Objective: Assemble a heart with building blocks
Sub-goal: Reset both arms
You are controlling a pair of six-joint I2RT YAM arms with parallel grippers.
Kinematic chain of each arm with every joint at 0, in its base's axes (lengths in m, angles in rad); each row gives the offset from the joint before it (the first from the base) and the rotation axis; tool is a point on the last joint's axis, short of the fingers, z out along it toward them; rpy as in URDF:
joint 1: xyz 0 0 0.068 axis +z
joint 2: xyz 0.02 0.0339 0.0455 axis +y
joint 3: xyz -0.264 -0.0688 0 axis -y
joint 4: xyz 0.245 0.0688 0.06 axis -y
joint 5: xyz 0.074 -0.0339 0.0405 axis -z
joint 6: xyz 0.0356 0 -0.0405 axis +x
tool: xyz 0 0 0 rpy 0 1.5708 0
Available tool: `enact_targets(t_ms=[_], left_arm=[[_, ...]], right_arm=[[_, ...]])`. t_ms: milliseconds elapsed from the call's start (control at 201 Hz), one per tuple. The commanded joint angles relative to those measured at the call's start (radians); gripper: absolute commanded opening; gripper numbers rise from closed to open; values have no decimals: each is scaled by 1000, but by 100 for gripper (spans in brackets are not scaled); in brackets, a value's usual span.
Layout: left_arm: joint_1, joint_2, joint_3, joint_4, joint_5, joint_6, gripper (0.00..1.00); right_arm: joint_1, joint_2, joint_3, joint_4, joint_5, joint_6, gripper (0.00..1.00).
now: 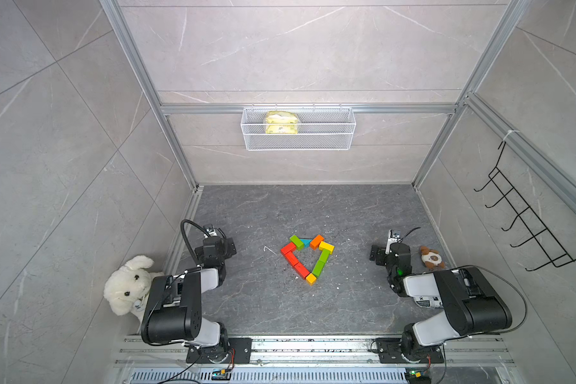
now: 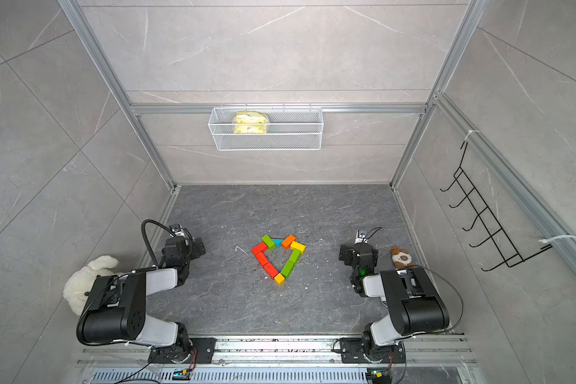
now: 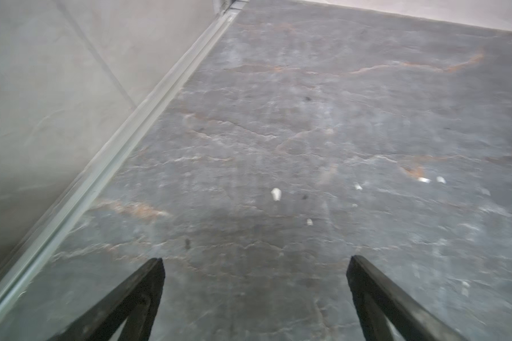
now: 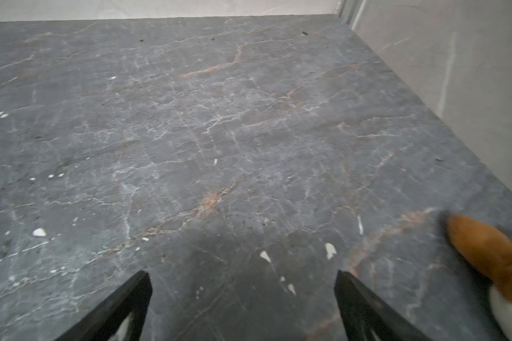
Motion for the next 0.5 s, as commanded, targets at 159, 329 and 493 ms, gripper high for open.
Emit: enact_targets(t_ms=[159,329,493], left_arm=[[-3,20,-41,207,104,75,100],[-3,14,-41,194,109,73,100],[-5,15,-40,196,104,76,100]], right_arm=[[7,2,25,162,-71,-57,100],[8,2,23,168,-69,-57,100],[6,2,24,167,-70,-57,100]])
